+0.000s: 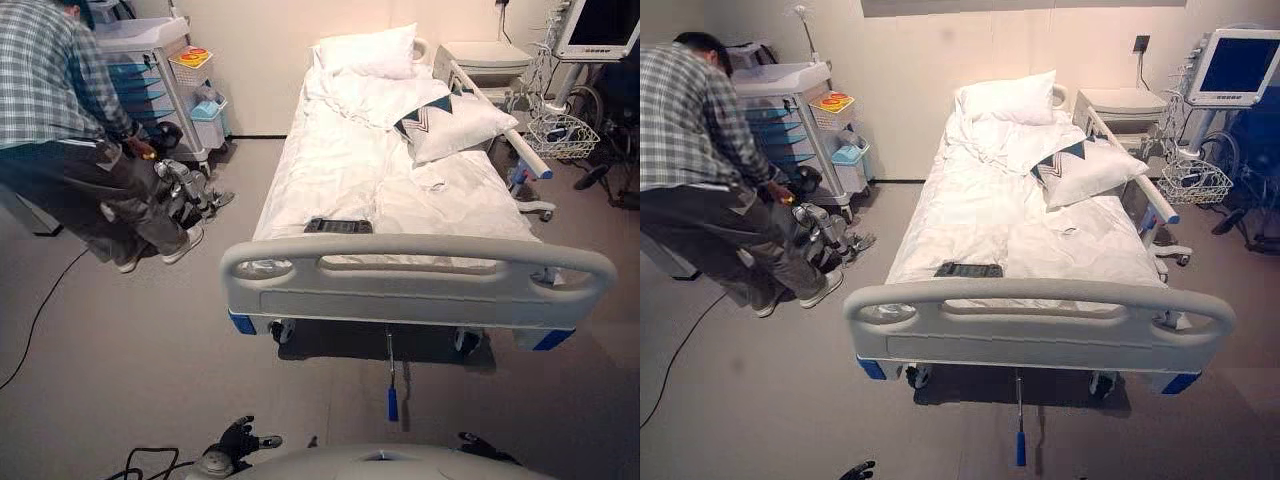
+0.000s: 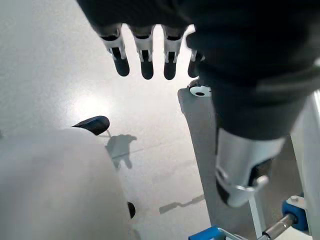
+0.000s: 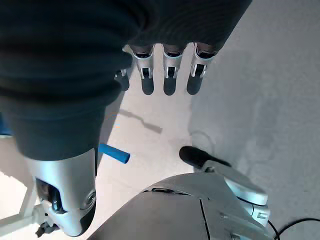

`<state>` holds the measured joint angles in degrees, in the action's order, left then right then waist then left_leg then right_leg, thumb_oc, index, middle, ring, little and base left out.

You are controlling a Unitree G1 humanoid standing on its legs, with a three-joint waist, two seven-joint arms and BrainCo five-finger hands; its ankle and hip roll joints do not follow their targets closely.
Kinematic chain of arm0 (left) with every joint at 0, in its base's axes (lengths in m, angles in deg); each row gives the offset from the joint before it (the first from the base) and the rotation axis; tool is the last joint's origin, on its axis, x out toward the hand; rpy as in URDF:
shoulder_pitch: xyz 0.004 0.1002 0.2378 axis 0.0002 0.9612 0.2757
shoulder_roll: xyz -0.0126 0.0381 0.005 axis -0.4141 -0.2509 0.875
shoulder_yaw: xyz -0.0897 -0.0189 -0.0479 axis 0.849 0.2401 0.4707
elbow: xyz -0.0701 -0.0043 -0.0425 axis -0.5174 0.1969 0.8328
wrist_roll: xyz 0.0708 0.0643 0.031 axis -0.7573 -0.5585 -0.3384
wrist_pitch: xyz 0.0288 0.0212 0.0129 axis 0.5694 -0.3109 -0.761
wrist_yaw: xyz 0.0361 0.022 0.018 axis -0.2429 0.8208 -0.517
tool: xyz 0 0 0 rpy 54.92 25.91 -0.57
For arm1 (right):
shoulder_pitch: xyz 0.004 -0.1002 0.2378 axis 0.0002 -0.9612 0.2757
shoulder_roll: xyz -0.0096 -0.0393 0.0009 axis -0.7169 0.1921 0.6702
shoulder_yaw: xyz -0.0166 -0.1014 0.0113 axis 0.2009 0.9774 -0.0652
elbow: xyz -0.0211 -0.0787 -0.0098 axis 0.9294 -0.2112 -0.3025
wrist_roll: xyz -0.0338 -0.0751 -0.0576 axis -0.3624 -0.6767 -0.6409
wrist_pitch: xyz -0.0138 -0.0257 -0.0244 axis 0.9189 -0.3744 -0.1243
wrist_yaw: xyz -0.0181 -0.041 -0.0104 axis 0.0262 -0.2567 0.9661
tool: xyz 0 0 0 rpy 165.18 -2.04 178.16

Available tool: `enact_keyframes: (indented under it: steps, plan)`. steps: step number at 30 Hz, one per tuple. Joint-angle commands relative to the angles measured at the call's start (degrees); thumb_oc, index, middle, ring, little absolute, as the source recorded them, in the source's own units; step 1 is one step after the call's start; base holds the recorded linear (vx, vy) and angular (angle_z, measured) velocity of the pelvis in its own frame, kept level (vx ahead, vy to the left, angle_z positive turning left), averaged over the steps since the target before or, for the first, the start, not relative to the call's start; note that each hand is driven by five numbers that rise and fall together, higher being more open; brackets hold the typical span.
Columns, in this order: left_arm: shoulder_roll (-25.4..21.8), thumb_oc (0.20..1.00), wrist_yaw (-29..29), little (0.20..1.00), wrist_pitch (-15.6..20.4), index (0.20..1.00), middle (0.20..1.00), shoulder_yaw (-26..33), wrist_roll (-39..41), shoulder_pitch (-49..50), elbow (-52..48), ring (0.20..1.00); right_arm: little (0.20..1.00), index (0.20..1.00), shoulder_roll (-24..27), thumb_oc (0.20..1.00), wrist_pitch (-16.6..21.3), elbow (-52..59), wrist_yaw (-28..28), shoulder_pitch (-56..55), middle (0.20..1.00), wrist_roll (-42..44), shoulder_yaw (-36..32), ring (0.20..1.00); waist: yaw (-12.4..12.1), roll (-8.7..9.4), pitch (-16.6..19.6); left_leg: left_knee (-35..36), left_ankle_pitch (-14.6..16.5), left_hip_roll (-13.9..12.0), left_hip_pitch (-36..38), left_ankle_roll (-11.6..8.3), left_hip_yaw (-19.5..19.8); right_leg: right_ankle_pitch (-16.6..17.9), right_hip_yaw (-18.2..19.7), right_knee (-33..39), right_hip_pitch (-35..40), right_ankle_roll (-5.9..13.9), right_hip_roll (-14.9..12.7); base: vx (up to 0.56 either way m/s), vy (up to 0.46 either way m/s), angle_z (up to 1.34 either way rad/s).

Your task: Raise the hospital bed

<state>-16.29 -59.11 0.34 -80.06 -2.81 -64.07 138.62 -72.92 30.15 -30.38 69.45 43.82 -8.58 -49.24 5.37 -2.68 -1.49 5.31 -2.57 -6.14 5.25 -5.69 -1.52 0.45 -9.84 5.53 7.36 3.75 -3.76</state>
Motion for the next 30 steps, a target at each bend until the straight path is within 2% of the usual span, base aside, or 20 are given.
enact_keyframes:
  steps: [1,17,25,29,30]
  plan:
    - [0.44,1.000,-0.32,1.000,2.46,1.000,1.000,1.41,1.50,-3.68,1.86,1.000,1.000,1.000,-1.76,1.000,1.27,-3.68,0.80,4.27,1.000,2.17,-1.41,1.000,-0.72,4.08,-2.23,-0.31,3.11,2.73,2.52,2.45,-0.91,1.51,1.18,-0.53,-1.49,5.22,-3.10,-0.05,-0.095,-0.44]
    - [-0.09,1.000,-0.06,1.000,1.98,1.000,1.000,1.32,0.80,-4.04,2.59,1.000,1.000,1.000,-1.71,1.000,1.13,-2.91,0.51,4.75,1.000,2.46,-1.24,1.000,-0.15,4.26,-3.56,-0.36,2.62,2.69,0.83,2.33,-0.44,1.79,0.72,-0.64,-2.72,4.75,-2.67,-0.01,-0.004,0.00]
    - [-0.13,1.000,-0.38,1.000,2.17,1.000,1.000,0.96,0.71,-4.50,2.23,1.000,1.000,1.000,-1.14,1.000,1.20,-2.62,0.60,4.95,1.000,2.58,-1.26,1.000,-0.19,3.77,-4.04,-0.31,2.04,2.69,-0.04,2.21,0.10,1.80,0.05,-0.53,-3.21,4.66,-2.51,0.00,-0.012,0.02]
    - [-0.94,1.000,-1.55,1.000,3.28,1.000,1.000,3.07,5.33,-5.43,-0.57,1.000,1.000,1.000,-0.42,1.000,1.86,-1.49,1.41,6.50,1.000,4.68,-2.10,1.000,-0.11,3.24,-5.75,-0.67,1.16,2.79,-2.80,2.09,0.78,2.26,-0.04,-1.11,-6.06,4.59,-2.76,-0.10,-0.008,0.06]
    - [-2.27,1.000,-2.46,1.000,4.38,1.000,1.000,2.78,6.79,-6.26,-5.37,1.000,1.000,1.000,0.40,1.000,2.32,0.21,2.21,7.93,1.000,5.97,-2.28,1.000,-0.10,2.83,-7.46,-1.28,0.51,2.97,-5.30,2.10,1.12,2.52,0.17,-2.45,-8.95,4.47,-2.90,-0.13,-0.002,0.15]
